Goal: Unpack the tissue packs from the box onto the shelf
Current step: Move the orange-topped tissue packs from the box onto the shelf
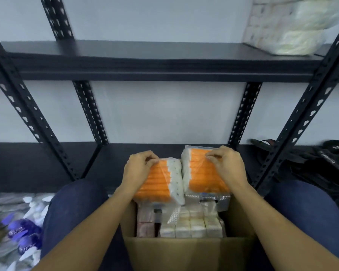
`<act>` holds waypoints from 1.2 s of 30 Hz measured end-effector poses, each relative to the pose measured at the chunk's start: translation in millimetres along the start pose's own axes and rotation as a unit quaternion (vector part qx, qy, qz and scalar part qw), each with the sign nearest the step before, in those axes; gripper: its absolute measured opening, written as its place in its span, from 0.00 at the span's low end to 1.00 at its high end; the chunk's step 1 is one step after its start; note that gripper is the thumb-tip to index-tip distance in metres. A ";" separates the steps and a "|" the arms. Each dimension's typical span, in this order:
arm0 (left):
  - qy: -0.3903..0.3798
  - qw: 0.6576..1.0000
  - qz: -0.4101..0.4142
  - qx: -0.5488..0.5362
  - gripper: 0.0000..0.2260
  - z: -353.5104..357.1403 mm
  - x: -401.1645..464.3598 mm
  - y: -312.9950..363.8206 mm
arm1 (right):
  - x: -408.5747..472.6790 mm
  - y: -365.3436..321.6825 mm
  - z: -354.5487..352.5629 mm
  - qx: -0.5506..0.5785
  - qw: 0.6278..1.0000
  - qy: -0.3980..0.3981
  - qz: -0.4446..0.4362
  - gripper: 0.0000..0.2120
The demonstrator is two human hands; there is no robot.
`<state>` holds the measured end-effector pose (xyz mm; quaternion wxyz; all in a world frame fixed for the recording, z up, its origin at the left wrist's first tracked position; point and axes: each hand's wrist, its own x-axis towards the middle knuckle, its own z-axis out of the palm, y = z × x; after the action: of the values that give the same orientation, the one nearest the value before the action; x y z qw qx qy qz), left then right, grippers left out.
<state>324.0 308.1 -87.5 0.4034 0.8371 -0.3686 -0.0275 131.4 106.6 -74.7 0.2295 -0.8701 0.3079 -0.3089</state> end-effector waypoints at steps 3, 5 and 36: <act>0.039 0.999 0.022 -0.032 0.06 -26.5 2.4 17.5 | 4.8 -16.4 -18.9 0.021 0.999 0.039 -0.025 0.03; 0.066 0.995 0.047 -0.055 0.05 -43.8 3.3 31.1 | 9.3 -28.3 -32.9 0.035 0.996 0.066 -0.050 0.04; 0.298 0.897 0.279 -0.167 0.06 -280.6 131.1 246.9 | 197.9 -255.3 -233.2 0.080 0.926 0.208 -0.305 0.08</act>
<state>368.8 308.7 306.0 0.6195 0.5894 -0.4390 0.2760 196.3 103.7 318.4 0.1242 -0.8169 0.0432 -0.5616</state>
